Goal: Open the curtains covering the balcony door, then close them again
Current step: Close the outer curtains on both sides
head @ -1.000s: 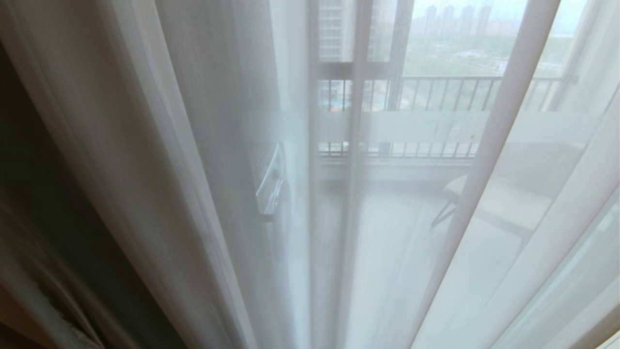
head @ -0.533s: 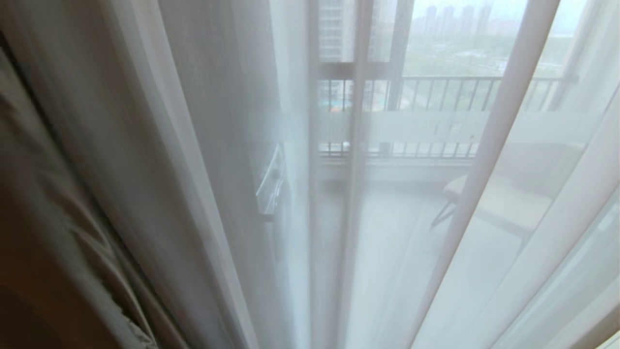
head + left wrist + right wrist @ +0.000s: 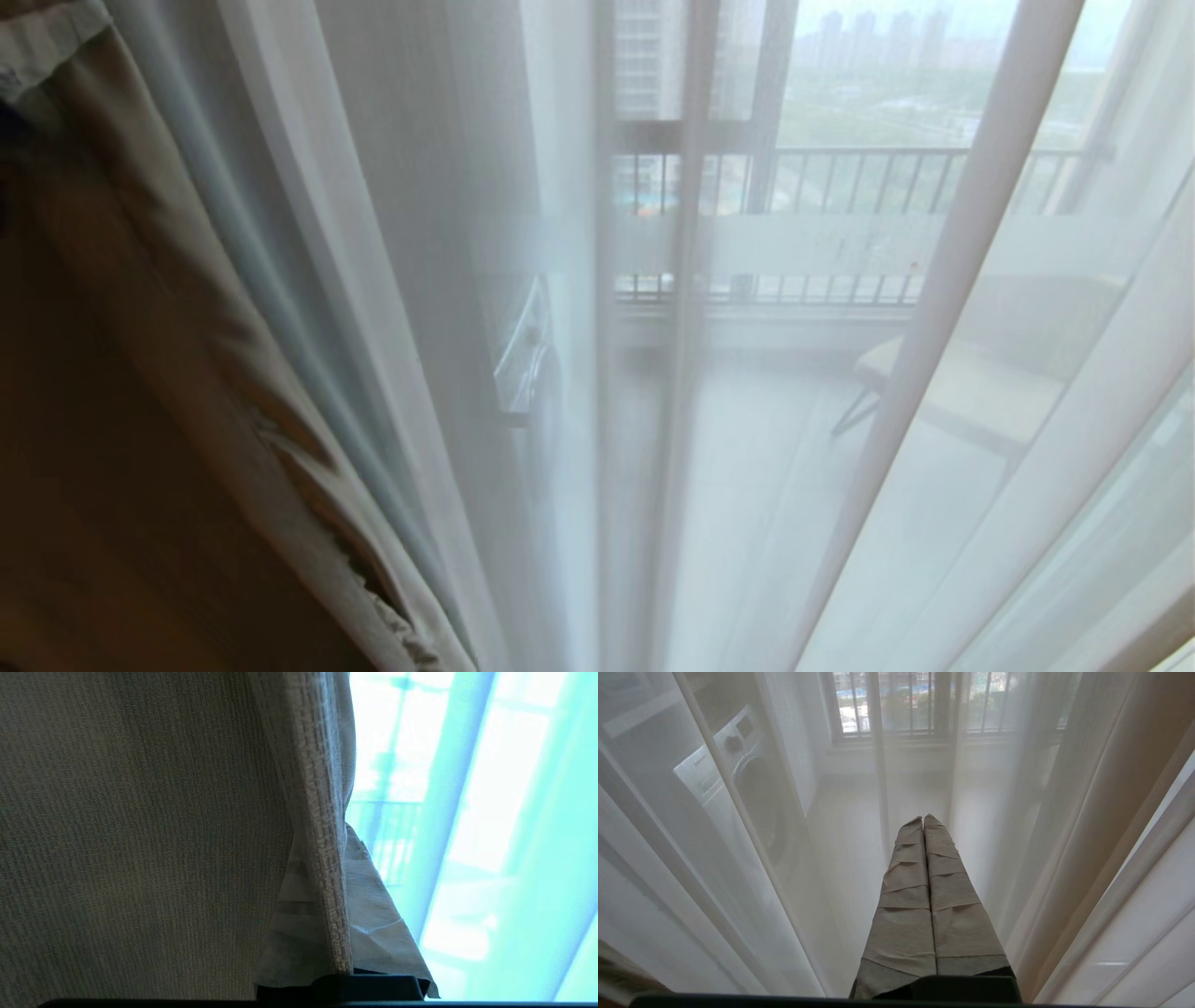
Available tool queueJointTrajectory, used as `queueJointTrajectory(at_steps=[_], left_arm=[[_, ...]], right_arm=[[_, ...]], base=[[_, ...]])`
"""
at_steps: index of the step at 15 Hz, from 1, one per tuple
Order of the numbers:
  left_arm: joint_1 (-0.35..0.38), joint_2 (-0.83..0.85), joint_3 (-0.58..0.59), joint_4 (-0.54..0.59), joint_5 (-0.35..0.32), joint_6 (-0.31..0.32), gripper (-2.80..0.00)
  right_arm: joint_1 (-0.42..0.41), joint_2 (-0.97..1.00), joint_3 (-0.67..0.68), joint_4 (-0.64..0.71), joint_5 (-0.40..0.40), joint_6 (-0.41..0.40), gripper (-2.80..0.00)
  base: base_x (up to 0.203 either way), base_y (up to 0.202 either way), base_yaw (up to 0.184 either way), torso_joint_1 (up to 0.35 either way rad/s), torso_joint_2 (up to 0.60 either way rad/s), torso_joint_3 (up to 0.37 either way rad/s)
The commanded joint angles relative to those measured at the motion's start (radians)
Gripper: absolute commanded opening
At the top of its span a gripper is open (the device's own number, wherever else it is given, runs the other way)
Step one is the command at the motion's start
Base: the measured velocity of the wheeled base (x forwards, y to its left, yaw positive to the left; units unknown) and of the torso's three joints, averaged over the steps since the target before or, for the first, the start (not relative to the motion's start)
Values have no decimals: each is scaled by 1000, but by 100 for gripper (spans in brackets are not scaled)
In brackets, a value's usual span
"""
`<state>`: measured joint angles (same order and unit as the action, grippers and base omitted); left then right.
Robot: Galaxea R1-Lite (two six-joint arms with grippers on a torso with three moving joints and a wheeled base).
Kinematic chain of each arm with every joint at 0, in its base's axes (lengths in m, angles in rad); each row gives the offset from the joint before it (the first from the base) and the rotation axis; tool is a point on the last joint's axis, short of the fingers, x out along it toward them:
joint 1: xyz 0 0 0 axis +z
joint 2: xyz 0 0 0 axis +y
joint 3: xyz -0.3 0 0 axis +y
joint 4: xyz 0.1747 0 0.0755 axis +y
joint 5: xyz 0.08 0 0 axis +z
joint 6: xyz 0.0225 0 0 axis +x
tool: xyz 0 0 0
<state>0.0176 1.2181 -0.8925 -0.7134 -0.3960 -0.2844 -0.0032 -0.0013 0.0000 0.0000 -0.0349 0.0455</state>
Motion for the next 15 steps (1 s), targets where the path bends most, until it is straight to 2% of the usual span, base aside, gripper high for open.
queueJointTrajectory(at_steps=[1, 5, 10, 15], left_arm=[[-51, 6, 2, 3, -4, 2, -280], [-172, 6, 22, 3, 5, 15, -280], [-249, 8, 40, 4, 6, 16, -280], [-318, 10, 43, 58, 6, 18, -280]], right_arm=[[0, 1, 0, 0, 0, 0, -280], [0, 1, 0, 0, 0, 0, -280], [0, 1, 0, 0, 0, 0, -280], [0, 1, 0, 0, 0, 0, -280]], base=[[0, 0, 0, 0, 0, 0], [0, 0, 0, 0, 0, 0], [0, 0, 0, 0, 0, 0], [0, 0, 0, 0, 0, 0]])
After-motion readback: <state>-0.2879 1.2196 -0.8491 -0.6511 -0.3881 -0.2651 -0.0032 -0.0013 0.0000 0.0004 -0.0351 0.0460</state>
